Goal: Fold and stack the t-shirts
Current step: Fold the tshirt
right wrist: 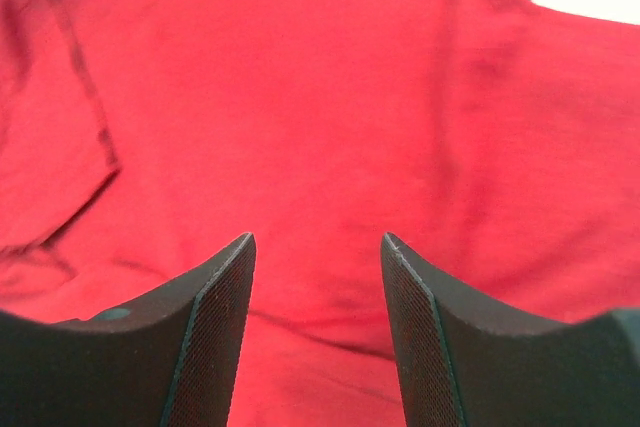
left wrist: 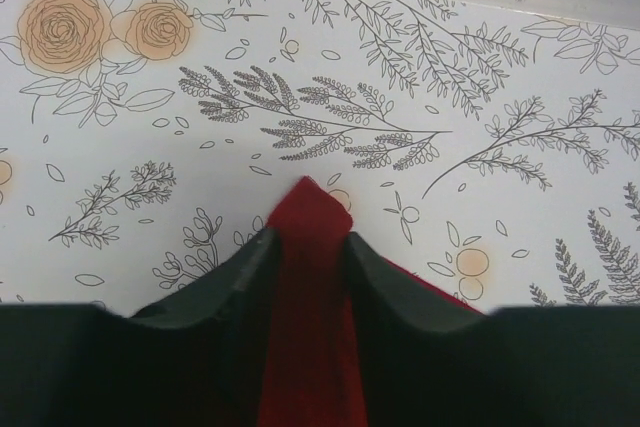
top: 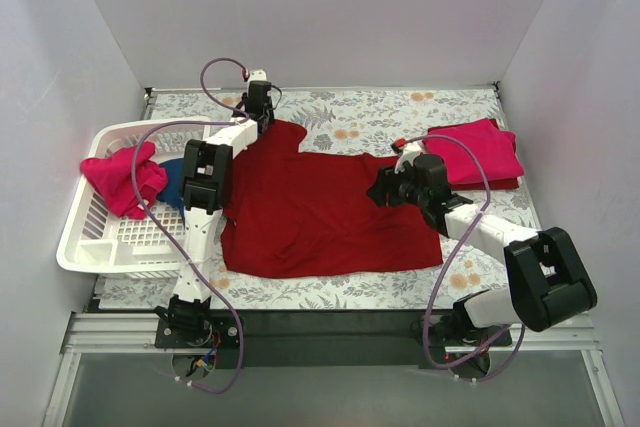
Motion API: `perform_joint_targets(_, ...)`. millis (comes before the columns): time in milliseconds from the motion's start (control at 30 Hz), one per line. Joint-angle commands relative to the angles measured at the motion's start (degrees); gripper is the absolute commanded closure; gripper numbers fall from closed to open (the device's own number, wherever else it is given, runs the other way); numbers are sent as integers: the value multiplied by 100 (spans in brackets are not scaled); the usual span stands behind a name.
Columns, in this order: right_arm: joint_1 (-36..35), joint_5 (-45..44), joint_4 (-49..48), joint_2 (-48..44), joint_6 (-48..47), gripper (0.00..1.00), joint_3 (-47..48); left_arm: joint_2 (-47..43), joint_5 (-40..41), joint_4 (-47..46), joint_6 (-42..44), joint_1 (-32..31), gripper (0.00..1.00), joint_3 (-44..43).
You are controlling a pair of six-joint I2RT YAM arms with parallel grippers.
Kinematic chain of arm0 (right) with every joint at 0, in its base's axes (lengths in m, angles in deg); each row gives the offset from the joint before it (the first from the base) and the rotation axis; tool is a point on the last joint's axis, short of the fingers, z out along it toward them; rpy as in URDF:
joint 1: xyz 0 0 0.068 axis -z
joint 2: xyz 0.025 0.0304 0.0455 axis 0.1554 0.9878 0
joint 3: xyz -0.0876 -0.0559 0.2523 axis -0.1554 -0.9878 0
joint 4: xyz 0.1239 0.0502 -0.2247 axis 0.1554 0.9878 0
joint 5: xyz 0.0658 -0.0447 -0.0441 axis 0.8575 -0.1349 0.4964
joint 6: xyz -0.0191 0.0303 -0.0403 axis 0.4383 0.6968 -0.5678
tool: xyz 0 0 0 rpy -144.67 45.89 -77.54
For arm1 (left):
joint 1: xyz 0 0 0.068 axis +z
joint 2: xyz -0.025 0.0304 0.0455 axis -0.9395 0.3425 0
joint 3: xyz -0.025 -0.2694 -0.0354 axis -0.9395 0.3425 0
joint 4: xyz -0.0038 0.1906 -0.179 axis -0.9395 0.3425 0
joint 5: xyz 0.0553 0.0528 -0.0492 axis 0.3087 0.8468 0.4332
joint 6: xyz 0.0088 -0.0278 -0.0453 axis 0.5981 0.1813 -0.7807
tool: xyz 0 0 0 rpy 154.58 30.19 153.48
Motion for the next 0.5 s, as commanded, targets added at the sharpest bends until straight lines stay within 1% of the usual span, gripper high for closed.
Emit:
perform_joint_targets(0,382,192,-223,123,153,52,353,-24,145,182,181,18,71,-116)
perform_joint_targets(67,593,183,-109,202,118,51,432,-24,128,200,190,9,77,-90)
perform_joint_targets(100,655,165,-57,237,39,51,546,-24,119,200,182,9,85,-81)
perform_joint_targets(133,751,96,-4,273,-14,51,599,-32,128,208,173,9,89,-37)
perform_joint_targets(200,831,-326,338,431,-110,51,775,-137,163,209,120,9,100,50)
perform_joint_targets(267,963,-728,654,650,-278,51,1065,-234,242,174,85,9,100,208)
perform_joint_targets(367,1086,-1046,770,905,-444,51,1354,-498,400,86,94,9,100,532)
perform_joint_targets(467,1209,-1100,840,1221,-515,51,1644,-823,409,-55,50,18,100,797)
